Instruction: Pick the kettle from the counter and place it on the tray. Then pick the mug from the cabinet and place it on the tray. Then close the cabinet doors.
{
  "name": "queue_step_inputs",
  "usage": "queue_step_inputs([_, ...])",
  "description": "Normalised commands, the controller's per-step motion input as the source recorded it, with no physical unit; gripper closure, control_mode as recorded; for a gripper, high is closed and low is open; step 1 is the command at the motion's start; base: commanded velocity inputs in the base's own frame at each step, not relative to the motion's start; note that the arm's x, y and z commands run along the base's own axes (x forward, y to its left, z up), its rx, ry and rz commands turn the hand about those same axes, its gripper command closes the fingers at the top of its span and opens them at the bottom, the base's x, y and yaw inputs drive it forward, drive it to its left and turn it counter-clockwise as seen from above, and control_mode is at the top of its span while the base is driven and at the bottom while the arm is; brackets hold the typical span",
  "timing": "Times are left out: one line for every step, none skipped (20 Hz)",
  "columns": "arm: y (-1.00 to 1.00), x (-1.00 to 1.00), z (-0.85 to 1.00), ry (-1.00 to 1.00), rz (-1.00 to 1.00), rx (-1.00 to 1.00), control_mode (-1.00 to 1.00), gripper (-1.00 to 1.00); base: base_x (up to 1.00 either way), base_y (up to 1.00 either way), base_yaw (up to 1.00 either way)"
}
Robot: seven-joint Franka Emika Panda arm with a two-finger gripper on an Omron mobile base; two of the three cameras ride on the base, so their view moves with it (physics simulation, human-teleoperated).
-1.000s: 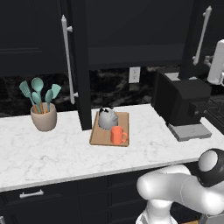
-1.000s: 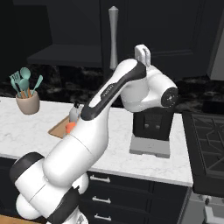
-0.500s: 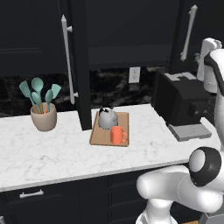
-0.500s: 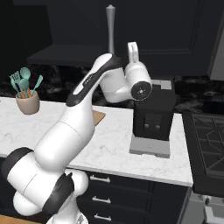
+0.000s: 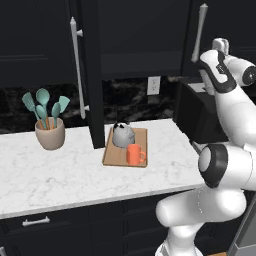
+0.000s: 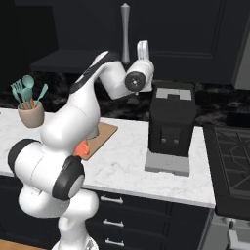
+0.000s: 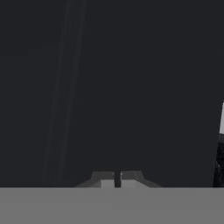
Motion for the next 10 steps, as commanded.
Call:
queue_step_inputs([0.00, 0.90, 0.00, 0.15, -0.10, 0.00, -1.00, 1.00, 0.00, 0.00, 0.00])
queue_step_inputs([0.00, 0.91, 0.00, 0.15, -0.10, 0.00, -1.00, 1.00, 0.00, 0.00, 0.00])
queue_step_inputs([0.00, 0.89, 0.00, 0.13, -0.10, 0.00, -1.00, 1.00, 0.00, 0.00, 0.00])
queue_step_inputs([0.00, 0.89, 0.00, 0.13, -0.09, 0.00, -1.00, 1.00, 0.00, 0.00, 0.00])
queue_step_inputs([0.00, 0.86, 0.00, 0.12, -0.09, 0.00, -1.00, 1.00, 0.00, 0.00, 0.00])
queue_step_inputs([0.00, 0.81, 0.00, 0.09, -0.09, 0.00, -1.00, 1.00, 0.00, 0.00, 0.00])
queue_step_inputs([0.00, 0.78, 0.00, 0.08, -0.09, 0.00, -1.00, 1.00, 0.00, 0.00, 0.00])
queue_step_inputs([0.00, 0.75, -0.01, 0.06, -0.10, 0.00, -1.00, 1.00, 0.00, 0.00, 0.00])
queue_step_inputs([0.00, 0.73, -0.06, 0.05, -0.09, 0.00, -1.00, 1.00, 0.00, 0.00, 0.00])
queue_step_inputs([0.00, 0.71, -0.12, 0.02, -0.09, 0.00, -1.00, 1.00, 0.00, 0.00, 0.00])
